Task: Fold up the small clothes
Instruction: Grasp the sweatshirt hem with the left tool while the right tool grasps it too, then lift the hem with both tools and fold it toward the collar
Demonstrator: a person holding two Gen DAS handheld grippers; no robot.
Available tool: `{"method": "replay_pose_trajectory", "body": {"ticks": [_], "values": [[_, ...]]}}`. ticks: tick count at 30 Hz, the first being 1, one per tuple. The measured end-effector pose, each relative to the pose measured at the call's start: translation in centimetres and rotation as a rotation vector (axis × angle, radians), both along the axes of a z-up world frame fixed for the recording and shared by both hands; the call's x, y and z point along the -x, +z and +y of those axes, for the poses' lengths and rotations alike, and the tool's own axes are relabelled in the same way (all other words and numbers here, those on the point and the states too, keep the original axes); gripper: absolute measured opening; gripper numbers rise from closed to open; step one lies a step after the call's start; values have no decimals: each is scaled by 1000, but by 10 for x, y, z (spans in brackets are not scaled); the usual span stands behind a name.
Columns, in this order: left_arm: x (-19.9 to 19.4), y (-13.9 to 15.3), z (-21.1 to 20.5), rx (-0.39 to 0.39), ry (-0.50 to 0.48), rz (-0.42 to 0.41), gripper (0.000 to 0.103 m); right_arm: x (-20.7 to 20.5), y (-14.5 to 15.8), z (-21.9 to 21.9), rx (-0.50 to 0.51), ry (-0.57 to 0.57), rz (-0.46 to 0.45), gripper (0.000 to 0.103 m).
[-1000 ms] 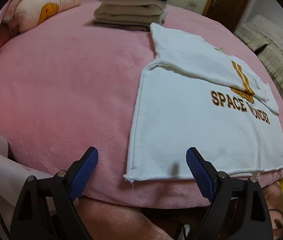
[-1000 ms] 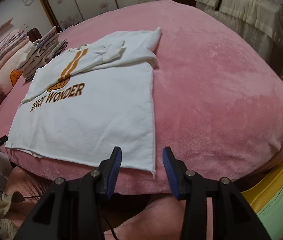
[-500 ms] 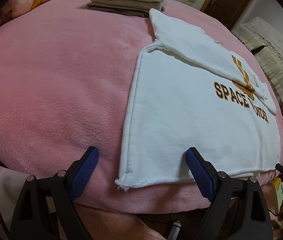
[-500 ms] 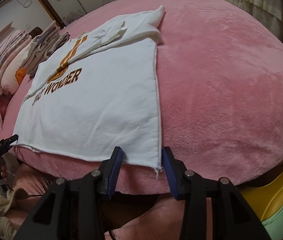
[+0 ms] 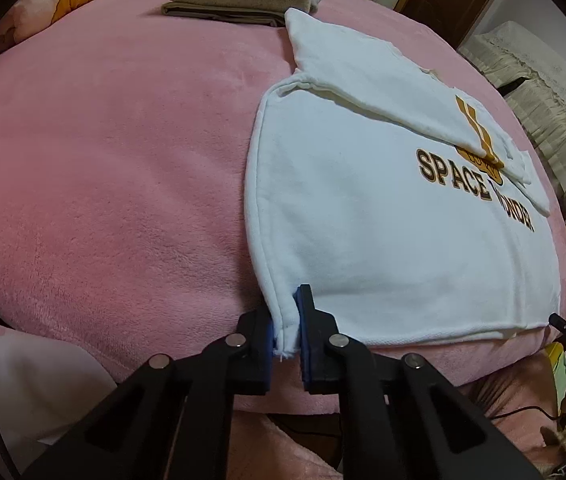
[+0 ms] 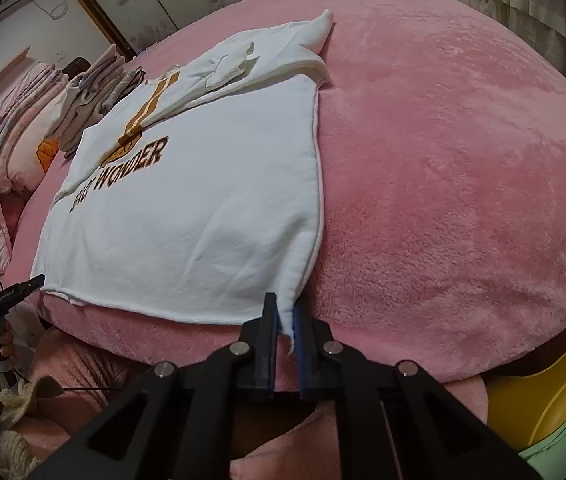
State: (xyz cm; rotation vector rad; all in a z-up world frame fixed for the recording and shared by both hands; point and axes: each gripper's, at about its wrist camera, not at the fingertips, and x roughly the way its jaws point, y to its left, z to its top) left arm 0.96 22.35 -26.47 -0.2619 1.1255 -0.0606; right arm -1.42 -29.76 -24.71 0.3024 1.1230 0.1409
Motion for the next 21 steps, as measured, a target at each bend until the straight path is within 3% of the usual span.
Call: {"method": "replay_pose_trajectory", "body": {"ticks": [15,21], "values": [[3,27,-3,-1,14,-20,5,1,34,19,185,49,-82,6],[2,41,0,69,22,-34,5,-1,45,13,133,29,-98,6]]}}
